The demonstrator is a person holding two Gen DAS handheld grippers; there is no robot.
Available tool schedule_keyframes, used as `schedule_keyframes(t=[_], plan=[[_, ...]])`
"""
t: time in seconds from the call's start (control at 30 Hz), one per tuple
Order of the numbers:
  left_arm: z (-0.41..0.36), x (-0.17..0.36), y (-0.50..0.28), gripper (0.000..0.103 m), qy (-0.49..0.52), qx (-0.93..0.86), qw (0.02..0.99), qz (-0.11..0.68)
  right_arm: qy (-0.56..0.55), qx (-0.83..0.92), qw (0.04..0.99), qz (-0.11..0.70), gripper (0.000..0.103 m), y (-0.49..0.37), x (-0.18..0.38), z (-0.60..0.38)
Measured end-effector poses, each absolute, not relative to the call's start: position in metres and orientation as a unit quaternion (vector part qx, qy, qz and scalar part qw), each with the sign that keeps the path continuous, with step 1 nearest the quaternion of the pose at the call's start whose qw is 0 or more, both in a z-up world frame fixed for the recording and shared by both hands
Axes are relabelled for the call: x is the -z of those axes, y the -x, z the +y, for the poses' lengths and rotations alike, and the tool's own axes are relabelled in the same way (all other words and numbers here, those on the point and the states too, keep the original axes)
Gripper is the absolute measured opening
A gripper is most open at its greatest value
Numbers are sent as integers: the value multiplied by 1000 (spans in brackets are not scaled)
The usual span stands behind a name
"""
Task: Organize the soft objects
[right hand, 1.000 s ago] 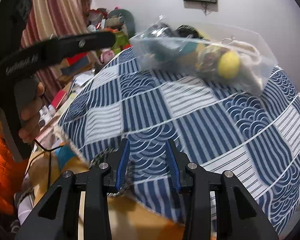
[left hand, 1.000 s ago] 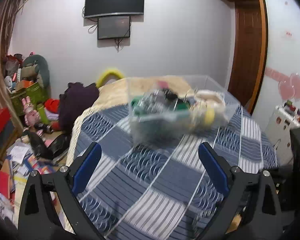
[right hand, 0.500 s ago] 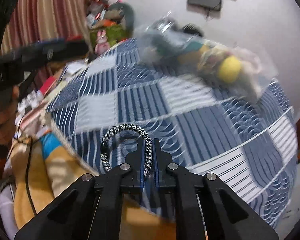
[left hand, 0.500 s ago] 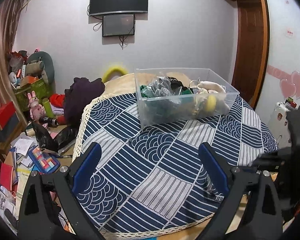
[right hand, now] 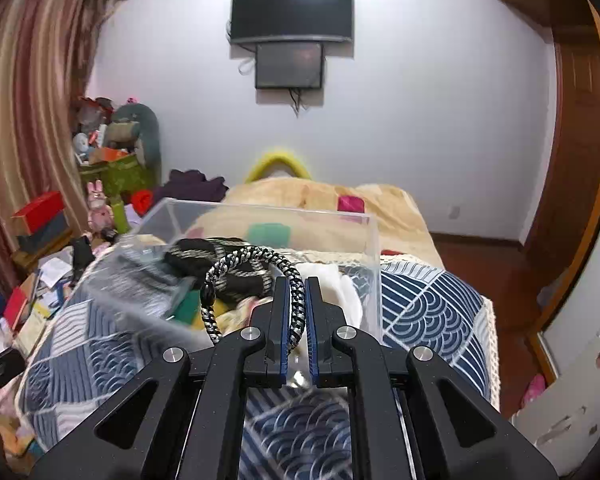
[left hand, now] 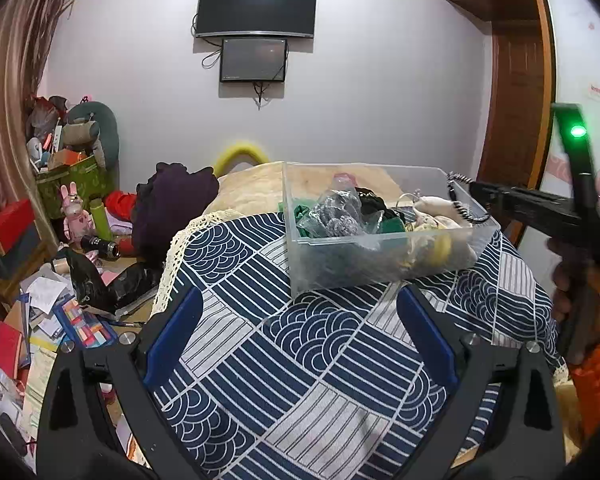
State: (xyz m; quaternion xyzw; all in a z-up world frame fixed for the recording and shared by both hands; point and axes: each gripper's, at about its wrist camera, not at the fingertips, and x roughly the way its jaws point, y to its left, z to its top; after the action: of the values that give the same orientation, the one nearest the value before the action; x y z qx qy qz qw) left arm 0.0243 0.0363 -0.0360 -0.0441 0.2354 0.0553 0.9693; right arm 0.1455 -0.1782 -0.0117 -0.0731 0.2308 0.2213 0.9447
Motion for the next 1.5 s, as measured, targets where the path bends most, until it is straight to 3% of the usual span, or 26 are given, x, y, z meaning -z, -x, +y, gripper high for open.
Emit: schedule_keyframes(t=[0.17,0.3,0.47,0.73,1.07,1.5], plan=[[39,36,-32,99,49,-60,968,238,81,-204,938,268,11,-178,28,-167],[37,31,-33,99,47,-63,970,228,108,-200,929,292,40,-181,42,-153],[30,11,-28,99,39,-59,978,196,98,-210,936,264,42,-158,28,-166],[15,-21,-16,102,29,-42,988,148,58,-245,950,183,84,-97,-18,-196],[-9,-42,10,103,5,-25,993,114,39,-249,959,128,97,-42,-42,-207],[-16,-40,21,103,12,-10,993,115,33,-241,962,126,98,-26,-33,-211]])
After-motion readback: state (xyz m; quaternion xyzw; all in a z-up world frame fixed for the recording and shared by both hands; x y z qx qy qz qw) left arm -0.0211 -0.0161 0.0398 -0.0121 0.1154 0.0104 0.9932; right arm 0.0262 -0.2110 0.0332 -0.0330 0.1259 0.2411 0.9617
